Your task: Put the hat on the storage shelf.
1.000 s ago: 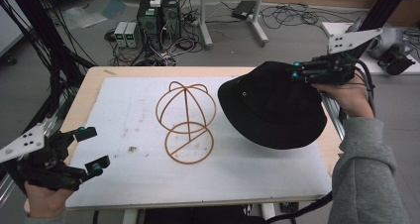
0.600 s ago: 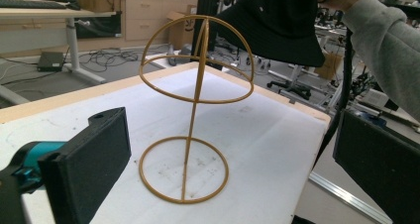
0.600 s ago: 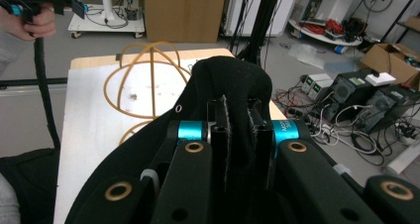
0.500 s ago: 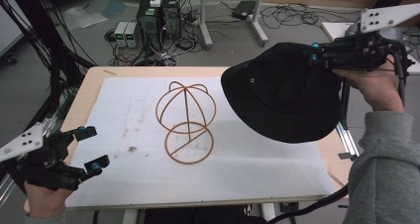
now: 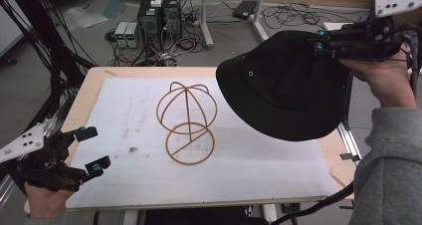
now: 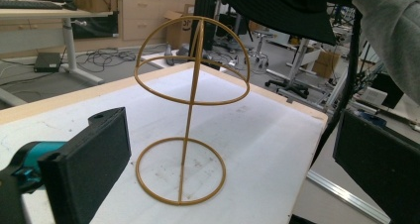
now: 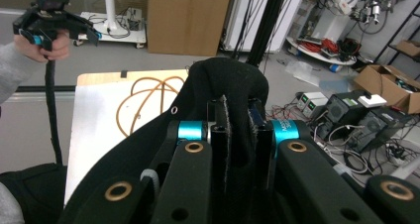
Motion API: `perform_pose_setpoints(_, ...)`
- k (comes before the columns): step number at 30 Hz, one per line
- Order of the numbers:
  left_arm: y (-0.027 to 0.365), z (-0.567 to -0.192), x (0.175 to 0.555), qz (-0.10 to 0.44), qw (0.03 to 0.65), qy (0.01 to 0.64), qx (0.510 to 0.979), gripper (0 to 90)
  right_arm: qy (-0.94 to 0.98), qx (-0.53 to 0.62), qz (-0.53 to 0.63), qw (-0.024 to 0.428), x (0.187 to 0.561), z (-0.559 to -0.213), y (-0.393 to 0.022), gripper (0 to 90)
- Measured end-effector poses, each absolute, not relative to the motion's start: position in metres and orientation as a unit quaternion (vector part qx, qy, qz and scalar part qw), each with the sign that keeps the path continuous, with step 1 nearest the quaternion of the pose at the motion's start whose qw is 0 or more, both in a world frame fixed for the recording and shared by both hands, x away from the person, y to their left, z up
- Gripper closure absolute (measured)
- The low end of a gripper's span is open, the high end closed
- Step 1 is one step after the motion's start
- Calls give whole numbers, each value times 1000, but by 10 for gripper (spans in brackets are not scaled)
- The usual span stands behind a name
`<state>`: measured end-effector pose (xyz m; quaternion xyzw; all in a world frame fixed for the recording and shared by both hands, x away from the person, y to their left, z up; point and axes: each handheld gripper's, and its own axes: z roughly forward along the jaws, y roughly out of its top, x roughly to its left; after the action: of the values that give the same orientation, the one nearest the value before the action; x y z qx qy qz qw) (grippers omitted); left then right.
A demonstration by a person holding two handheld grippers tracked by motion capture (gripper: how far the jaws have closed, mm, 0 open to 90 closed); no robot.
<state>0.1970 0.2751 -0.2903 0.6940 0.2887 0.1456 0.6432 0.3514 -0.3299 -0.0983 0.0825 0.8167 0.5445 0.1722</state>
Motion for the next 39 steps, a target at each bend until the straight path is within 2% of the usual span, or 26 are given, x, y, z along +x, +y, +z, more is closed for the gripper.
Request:
perform_pose_setpoints(18, 271, -290, 195, 144, 640, 285, 699, 18, 813, 42, 561, 152, 364, -94, -261, 841)
perform_pose_setpoints(39, 288, -289, 167, 169, 633, 305, 692, 18, 820, -1, 561, 112, 384, -116, -176, 841)
